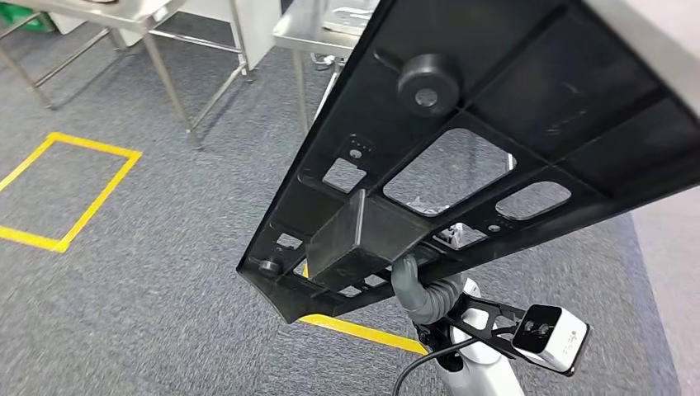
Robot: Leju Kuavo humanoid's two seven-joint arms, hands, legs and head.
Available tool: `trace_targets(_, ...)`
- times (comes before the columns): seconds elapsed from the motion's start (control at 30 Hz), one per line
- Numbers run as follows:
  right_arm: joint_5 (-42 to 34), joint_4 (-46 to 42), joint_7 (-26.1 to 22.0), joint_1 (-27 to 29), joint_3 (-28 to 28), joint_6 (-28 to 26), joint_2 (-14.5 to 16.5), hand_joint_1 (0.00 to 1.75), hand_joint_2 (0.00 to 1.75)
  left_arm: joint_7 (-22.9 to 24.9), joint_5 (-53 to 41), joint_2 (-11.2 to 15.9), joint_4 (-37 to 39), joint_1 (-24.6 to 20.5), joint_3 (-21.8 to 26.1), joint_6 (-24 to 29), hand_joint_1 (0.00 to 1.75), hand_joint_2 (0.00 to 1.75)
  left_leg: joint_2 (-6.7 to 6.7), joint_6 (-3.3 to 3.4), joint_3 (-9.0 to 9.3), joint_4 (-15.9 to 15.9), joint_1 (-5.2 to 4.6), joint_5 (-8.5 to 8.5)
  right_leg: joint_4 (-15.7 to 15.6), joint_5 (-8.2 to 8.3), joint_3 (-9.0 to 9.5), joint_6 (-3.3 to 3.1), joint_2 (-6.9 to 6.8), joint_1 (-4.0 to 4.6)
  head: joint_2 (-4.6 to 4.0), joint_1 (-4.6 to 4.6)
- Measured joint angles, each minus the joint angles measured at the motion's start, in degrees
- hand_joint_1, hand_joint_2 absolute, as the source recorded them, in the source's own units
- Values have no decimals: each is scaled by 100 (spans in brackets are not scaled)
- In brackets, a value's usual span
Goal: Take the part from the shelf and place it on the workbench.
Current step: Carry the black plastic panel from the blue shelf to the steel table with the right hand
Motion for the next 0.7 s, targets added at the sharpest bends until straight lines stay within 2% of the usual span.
trace_targets(0.07,-2,-1,-3,-4,0,-3,-10,175,175,26,15,-11,0,-7,23,-1,0,175,103,-44,62,-3,-20,-49,-758,266,394,-90,-209,66,0,0)
trace_targets(0.1,-3,-2,-4,-5,0,-5,-13,175,175,37,18,-15,0,-10,33,-4,0,175,153,-72,83,-6,-28,-68,-947,303,486,-132,-271,98,0,0)
trace_targets(0.13,-5,-2,-5,-4,0,-8,-17,175,175,46,19,-19,0,-13,43,-8,0,175,204,-101,98,-12,-35,-84,-998,283,502,-166,-280,123,0,0)
trace_targets(0.2,-7,-5,-5,3,0,-10,-29,175,175,57,20,-25,0,-28,56,-15,0,175,280,-157,136,-24,-34,-114,-1035,301,510,-216,-149,103,1,0)
trace_targets(0.27,-11,-13,-8,3,0,-10,-38,175,175,62,23,-32,0,-44,60,-25,0,175,74,-207,79,176,-24,-255,-1106,328,560,-274,-30,50,0,0)
trace_targets(0.33,-16,-18,-8,0,2,-7,-40,175,175,66,34,-34,0,-34,65,-46,0,175,-223,-244,-237,840,-10,-582,-1134,334,589,-316,90,27,0,0)
trace_targets(0.37,-16,-18,-5,3,4,-5,-41,175,175,68,46,-33,0,-19,70,-61,0,175,-282,-260,-451,1243,-8,-736,-1128,329,589,-324,162,30,1,0)
trace_targets(0.4,-20,-17,-4,10,4,-4,-43,175,175,67,59,-31,0,-5,76,-72,0,175,-303,-275,-626,1539,-8,-805,-1118,323,590,-326,244,31,1,0)
trace_targets(0.43,-26,-16,-3,16,4,-4,-44,175,175,62,71,-28,0,3,84,-84,0,175,-311,-284,-712,1630,-6,-751,-1105,316,593,-321,329,30,1,0)
trace_targets(0.47,-36,-16,-2,20,4,-4,-45,175,175,58,80,-27,0,4,89,-98,0,175,-321,-287,-686,1482,-2,-576,-1088,305,599,-309,415,26,0,0)
trace_targets(0.5,-48,-17,1,21,4,-5,-45,175,175,53,83,-26,0,1,93,-109,0,175,-363,-288,-563,1137,9,-330,-1064,289,606,-291,495,20,0,0)
trace_targets(0.53,-61,-17,6,20,4,-9,-46,175,175,50,82,-26,0,-3,94,-120,0,175,-474,-281,-406,744,25,-128,-1035,270,605,-268,567,15,0,0)
trace_targets(0.57,-72,-19,17,18,4,-15,-46,175,175,49,81,-25,0,-6,96,-133,0,175,-590,-263,-269,410,39,1,-996,250,589,-241,637,16,0,0)
trace_targets(0.63,-83,-24,45,24,4,-40,-48,175,175,51,79,-23,0,-6,97,-158,0,175,-732,-197,-152,132,39,32,-955,238,542,-173,748,10,0,0)
trace_targets(0.7,-70,-45,56,49,4,-95,-55,175,175,53,78,-27,0,-15,97,-188,0,175,-661,-113,-141,103,32,39,-963,249,515,-100,822,-1,0,0)
